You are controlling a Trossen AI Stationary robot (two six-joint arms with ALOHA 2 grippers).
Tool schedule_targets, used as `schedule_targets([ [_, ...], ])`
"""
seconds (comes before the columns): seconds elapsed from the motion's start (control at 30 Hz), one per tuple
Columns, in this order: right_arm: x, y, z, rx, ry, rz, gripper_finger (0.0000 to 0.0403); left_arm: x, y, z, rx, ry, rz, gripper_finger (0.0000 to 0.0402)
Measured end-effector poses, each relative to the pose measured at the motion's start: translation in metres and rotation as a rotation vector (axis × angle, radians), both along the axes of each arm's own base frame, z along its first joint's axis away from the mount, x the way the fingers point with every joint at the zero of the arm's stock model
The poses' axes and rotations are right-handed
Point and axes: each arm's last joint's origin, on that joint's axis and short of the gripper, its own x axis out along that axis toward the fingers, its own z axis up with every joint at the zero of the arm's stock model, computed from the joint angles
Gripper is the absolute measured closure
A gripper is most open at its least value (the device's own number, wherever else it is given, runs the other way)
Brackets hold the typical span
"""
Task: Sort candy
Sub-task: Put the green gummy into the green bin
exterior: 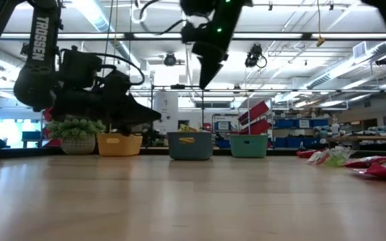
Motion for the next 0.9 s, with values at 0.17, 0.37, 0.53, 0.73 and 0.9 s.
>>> schedule_targets([
  [0.17, -0.035, 0.011, -0.018, 0.012, -0.182, 0.002, 0.04, -0.007, -0.002, 0.002, 0.013, -0.021, -0.021, 0.0401],
  [0.37, -0.101, 0.027, -0.064, 0.09, -0.33, -0.117, 0.0402, -0.009, -0.003, 0.003, 0.019, -0.025, -0.048, 0.0401],
  [0.53, -0.163, 0.044, -0.092, 0.154, -0.339, -0.367, 0.0398, -0.01, 0.0, 0.004, 0.021, -0.029, -0.052, 0.0401],
  [0.73, -0.209, 0.044, -0.102, 0.152, -0.411, -0.761, 0.0372, -0.011, 0.001, 0.004, 0.044, -0.02, -0.049, 0.0401],
  [0.9, -0.231, 0.038, -0.117, 0.142, -0.362, -1.016, 0.0324, -0.011, 0.001, 0.002, 0.036, -0.004, -0.049, 0.0401],
])
